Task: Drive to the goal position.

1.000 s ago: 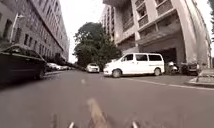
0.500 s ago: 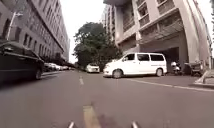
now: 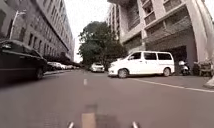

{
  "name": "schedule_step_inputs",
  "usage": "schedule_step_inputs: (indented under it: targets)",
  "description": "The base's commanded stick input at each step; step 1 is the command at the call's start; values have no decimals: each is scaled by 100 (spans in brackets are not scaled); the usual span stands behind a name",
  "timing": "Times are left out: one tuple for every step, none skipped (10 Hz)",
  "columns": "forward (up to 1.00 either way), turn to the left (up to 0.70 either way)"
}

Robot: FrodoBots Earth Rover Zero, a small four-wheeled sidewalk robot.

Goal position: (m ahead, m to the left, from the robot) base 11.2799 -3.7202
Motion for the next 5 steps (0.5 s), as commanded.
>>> schedule_step_inputs:
  targets:
    - [70,0]
    - [70,0]
    - [70,0]
    - [70,0]
    - [70,0]
